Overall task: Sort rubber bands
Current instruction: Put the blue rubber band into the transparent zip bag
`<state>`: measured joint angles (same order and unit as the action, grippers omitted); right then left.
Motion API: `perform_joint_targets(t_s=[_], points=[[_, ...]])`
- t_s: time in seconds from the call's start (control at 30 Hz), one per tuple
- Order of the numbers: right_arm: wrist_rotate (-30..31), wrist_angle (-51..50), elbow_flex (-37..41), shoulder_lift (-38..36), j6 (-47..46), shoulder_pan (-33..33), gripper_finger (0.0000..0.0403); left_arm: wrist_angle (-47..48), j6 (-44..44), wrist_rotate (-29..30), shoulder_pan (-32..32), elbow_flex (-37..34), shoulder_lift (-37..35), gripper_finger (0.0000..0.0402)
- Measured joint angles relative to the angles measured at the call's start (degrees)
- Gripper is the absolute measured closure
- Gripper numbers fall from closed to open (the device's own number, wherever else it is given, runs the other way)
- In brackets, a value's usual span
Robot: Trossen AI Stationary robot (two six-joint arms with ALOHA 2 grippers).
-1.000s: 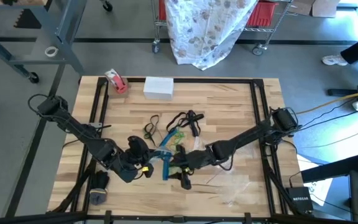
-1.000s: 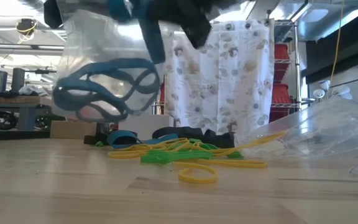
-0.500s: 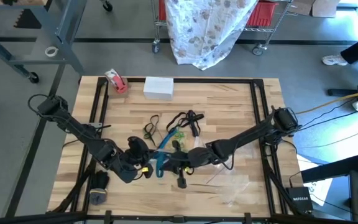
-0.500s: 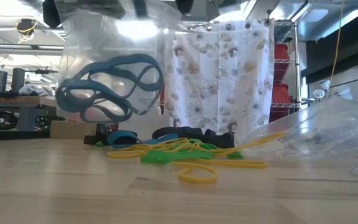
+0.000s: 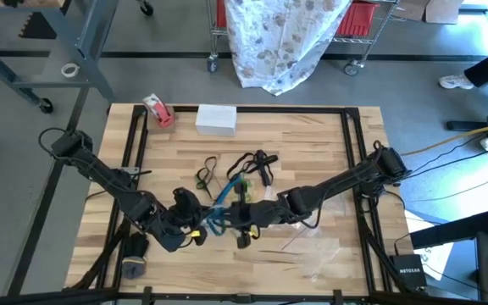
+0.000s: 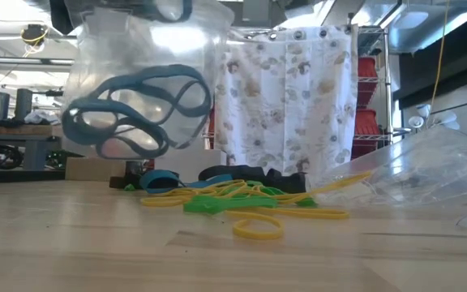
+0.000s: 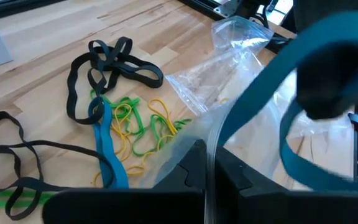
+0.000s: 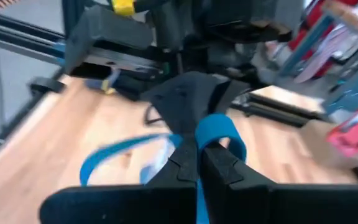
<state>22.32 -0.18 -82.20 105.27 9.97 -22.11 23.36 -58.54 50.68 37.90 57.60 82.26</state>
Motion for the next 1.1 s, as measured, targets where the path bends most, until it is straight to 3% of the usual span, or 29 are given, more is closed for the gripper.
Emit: perform_joint_targets(t_s=[0.23, 0.43, 0.77, 1.1], points=[[2.9, -0.6, -3.0, 0.0, 7.0, 0.0, 0.0401, 0.0, 0.4, 0.0, 0.0, 0.0, 0.0, 0.0402], [9.1, -5.2, -5.7, -0.1, 11.5, 0.0, 0.0401, 0.0, 0.4, 0.0, 0.0, 0.0, 0.0, 0.0401], [11.2, -18.4, -12.2, -0.3, 11.7, -0.1, 0.0401, 0.2, 0.6, 0.0, 0.0, 0.0, 0.0, 0.0402], [12.0, -20.0, -13.4, -0.3, 19.6, -3.0, 0.0401, 0.2, 0.5, -0.1, 0.0, 0.0, 0.0, 0.0401]])
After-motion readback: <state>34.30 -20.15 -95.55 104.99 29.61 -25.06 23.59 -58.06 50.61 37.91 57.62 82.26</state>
